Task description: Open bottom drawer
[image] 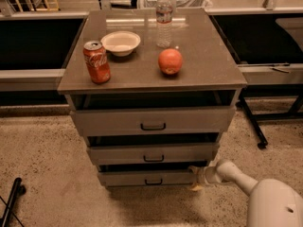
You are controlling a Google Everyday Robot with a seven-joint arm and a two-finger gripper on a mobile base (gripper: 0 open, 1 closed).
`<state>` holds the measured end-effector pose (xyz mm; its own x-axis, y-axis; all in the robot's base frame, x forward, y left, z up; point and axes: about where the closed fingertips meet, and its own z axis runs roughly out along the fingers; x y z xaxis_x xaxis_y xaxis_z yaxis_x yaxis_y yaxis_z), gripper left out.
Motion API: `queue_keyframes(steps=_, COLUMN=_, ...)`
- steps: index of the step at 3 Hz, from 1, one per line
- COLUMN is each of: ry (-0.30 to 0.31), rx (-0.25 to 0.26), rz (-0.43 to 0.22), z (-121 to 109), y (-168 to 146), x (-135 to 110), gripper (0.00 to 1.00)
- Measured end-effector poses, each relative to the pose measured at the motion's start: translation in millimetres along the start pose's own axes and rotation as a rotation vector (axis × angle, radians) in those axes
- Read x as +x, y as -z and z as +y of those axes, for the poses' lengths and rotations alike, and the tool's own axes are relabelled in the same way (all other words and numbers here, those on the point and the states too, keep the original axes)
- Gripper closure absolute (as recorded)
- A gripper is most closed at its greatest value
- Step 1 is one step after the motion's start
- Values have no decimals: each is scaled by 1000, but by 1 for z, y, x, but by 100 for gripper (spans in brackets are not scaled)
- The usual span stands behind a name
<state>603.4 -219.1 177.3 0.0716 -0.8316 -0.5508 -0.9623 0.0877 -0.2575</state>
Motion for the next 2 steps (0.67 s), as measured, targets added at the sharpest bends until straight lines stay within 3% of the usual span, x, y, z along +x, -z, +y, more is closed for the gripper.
queue_keyframes(steps=1, ry=0, rx=0, rz=0, z=0, y=0, x=0, gripper=73)
queue_keyframes(steps=2, ry=0, rx=0, rz=0, z=0, y=0, x=0, gripper=96)
